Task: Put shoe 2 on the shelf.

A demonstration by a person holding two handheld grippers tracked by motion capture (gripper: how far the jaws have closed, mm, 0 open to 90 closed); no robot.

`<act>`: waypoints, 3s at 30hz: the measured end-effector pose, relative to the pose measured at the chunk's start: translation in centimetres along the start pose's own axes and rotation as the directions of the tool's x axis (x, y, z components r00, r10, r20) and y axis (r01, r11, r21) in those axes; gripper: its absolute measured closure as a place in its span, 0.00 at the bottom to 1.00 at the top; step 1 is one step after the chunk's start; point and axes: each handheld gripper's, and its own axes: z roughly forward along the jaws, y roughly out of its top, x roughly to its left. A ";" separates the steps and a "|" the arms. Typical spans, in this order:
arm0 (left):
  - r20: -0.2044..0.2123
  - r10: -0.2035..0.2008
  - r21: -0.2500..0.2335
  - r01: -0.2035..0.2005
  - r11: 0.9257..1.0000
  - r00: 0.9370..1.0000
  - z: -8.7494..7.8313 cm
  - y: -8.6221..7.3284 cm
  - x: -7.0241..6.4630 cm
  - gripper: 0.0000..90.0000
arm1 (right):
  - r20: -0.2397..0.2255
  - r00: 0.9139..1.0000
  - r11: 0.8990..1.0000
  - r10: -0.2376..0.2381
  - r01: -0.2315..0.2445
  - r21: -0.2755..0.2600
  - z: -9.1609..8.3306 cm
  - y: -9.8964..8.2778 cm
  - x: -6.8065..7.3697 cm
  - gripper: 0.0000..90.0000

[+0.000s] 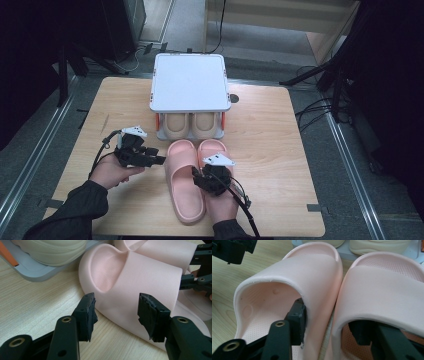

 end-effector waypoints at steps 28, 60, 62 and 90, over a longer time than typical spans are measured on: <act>-0.001 -0.014 -0.024 0.014 1.000 1.000 -0.5 0.0 0.3 0.55 | -0.056 0.998 0.999 -0.006 0.008 0.041 -3.1 0.9 -2.4 0.87; -0.089 -0.099 -0.082 0.092 0.992 0.991 -4.3 -2.7 2.2 0.53 | -0.661 0.703 0.922 -0.263 0.385 0.043 -1.4 7.8 -3.5 0.86; -0.093 -0.108 -0.085 0.101 0.991 0.990 -4.6 -3.0 2.2 0.53 | -0.665 0.693 0.916 -0.277 0.399 0.035 -1.5 8.5 -3.2 0.86; -0.117 -0.151 -0.091 0.141 0.986 0.982 -5.8 -5.0 1.9 0.53 | -0.659 0.688 0.923 -0.304 0.385 -0.023 -5.1 20.8 -0.9 0.86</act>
